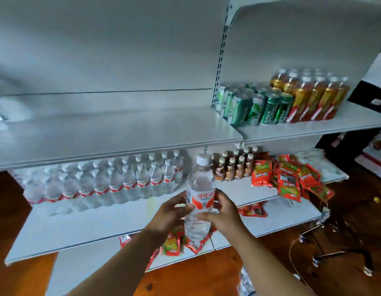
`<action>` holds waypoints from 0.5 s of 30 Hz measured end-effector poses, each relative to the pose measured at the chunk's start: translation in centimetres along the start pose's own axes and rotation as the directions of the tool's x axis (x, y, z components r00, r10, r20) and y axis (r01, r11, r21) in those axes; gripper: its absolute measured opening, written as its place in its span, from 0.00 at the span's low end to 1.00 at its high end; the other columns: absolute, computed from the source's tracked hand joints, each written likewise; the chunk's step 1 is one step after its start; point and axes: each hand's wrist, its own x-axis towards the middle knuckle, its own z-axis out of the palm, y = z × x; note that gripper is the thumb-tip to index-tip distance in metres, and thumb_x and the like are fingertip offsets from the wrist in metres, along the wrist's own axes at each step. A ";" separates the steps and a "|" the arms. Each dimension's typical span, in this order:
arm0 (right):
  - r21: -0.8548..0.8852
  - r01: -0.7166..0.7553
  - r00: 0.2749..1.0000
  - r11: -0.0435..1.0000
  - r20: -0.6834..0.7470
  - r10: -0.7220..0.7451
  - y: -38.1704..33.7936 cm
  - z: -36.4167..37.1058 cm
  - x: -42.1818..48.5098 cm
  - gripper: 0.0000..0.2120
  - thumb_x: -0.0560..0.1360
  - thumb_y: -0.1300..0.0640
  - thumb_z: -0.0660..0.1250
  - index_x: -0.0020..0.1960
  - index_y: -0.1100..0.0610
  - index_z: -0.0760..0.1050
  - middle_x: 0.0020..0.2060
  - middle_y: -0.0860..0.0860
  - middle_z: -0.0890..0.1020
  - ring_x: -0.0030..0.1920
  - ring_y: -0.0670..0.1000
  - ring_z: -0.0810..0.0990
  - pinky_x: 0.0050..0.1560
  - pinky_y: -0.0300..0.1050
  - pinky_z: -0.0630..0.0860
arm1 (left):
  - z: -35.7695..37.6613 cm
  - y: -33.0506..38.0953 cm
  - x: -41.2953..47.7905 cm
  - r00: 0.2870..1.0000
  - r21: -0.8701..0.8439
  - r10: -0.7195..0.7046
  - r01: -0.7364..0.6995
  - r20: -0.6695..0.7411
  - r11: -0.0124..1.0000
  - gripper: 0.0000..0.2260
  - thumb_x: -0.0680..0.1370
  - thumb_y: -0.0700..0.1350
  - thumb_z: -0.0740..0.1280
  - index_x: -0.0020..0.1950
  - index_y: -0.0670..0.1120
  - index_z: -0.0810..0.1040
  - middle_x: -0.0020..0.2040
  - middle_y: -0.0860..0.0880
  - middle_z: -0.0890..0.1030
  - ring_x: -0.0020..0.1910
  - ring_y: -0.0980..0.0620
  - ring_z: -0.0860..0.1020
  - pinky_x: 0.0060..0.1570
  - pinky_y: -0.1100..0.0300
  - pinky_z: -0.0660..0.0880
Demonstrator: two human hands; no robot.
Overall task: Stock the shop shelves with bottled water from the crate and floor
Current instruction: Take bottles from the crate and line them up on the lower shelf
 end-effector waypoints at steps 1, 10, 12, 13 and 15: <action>-0.005 0.006 1.000 1.000 0.005 -0.006 0.2 0.3 1.6 0.32 0.57 0.62 0.79 0.56 0.45 0.71 0.54 0.48 0.80 0.55 0.50 0.78 0.56 0.51 0.77 | -0.6 0.1 1.4 1.000 0.005 -0.003 0.003 0.008 1.000 0.14 0.73 0.40 0.69 0.57 0.52 0.79 0.51 0.51 0.83 0.50 0.52 0.82 0.44 0.61 0.79; -0.079 -0.101 0.988 0.992 0.110 0.109 5.3 1.6 11.9 0.34 0.63 0.61 0.78 0.60 0.43 0.64 0.59 0.48 0.78 0.61 0.48 0.75 0.62 0.49 0.74 | -2.6 -5.6 12.3 0.973 0.073 -0.086 0.104 -0.216 0.992 0.26 0.67 0.37 0.74 0.62 0.52 0.76 0.54 0.50 0.83 0.55 0.47 0.79 0.53 0.55 0.78; -0.109 -0.122 0.978 0.987 0.156 0.139 7.0 1.7 14.0 0.34 0.64 0.60 0.77 0.62 0.43 0.63 0.60 0.46 0.77 0.62 0.47 0.74 0.63 0.49 0.73 | -2.8 -7.6 14.3 0.957 0.091 -0.109 0.137 -0.268 0.986 0.28 0.64 0.41 0.74 0.63 0.54 0.75 0.55 0.52 0.82 0.55 0.49 0.79 0.57 0.50 0.76; -0.119 -0.129 0.972 0.984 0.180 0.149 7.9 1.8 15.2 0.34 0.65 0.59 0.77 0.62 0.42 0.63 0.59 0.44 0.76 0.61 0.46 0.73 0.63 0.48 0.73 | -2.9 -8.5 15.4 0.951 0.097 -0.110 0.144 -0.287 0.985 0.27 0.65 0.42 0.74 0.63 0.56 0.75 0.55 0.53 0.82 0.56 0.51 0.79 0.59 0.48 0.76; -0.137 -0.113 0.967 0.984 0.211 0.140 9.8 2.1 17.9 0.33 0.65 0.59 0.77 0.61 0.41 0.62 0.56 0.41 0.74 0.60 0.44 0.72 0.61 0.44 0.72 | -3.4 -10.5 18.0 0.945 0.099 -0.093 0.130 -0.313 0.987 0.25 0.67 0.42 0.74 0.61 0.59 0.75 0.56 0.55 0.82 0.57 0.52 0.78 0.60 0.49 0.74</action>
